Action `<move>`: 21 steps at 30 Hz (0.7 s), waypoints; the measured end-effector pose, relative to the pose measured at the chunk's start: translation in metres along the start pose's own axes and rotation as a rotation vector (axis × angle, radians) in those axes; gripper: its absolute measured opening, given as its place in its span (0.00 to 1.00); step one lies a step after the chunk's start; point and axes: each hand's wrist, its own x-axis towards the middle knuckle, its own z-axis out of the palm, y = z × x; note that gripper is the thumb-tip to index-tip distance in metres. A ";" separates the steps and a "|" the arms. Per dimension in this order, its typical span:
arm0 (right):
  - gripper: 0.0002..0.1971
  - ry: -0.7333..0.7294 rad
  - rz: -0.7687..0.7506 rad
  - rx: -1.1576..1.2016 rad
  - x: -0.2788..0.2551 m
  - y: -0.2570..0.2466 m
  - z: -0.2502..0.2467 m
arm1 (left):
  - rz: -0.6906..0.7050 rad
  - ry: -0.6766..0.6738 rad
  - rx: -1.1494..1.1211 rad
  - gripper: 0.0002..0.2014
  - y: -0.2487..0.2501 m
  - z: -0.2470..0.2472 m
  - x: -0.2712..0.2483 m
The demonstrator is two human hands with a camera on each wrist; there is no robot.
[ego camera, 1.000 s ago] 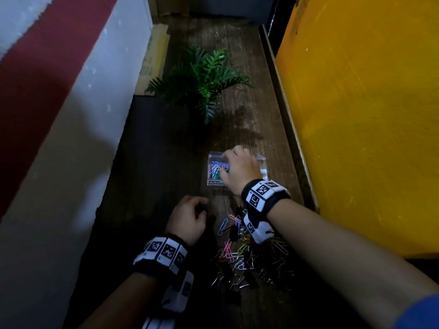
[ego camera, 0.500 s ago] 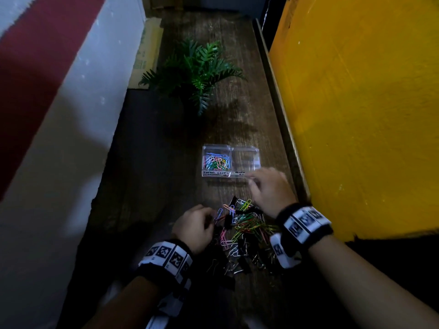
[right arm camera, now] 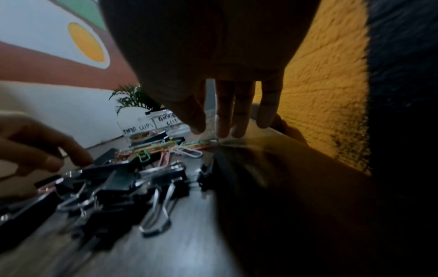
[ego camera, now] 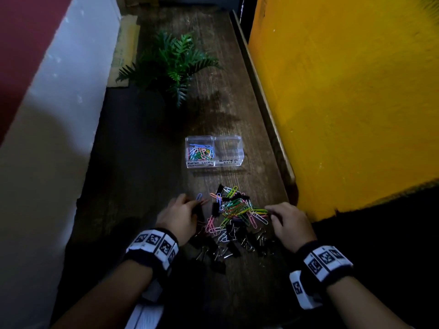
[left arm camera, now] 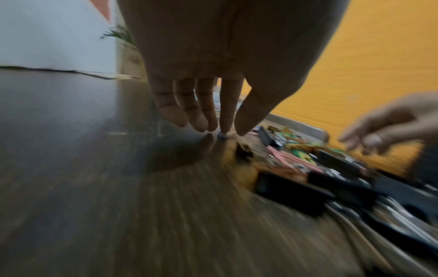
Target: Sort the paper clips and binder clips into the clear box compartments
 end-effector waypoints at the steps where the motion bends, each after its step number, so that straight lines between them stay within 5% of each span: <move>1: 0.15 -0.028 -0.017 -0.027 0.000 -0.002 0.001 | -0.021 0.009 -0.012 0.19 -0.001 -0.002 0.002; 6: 0.14 -0.047 0.009 -0.087 0.002 0.001 0.001 | -0.107 0.047 -0.077 0.09 -0.003 -0.019 0.014; 16: 0.02 -0.117 0.126 -0.068 0.017 -0.006 -0.003 | -0.189 -0.080 -0.081 0.07 0.003 -0.032 0.029; 21: 0.05 -0.203 0.122 -0.044 0.027 -0.012 -0.006 | -0.202 -0.109 -0.067 0.09 0.009 -0.031 0.030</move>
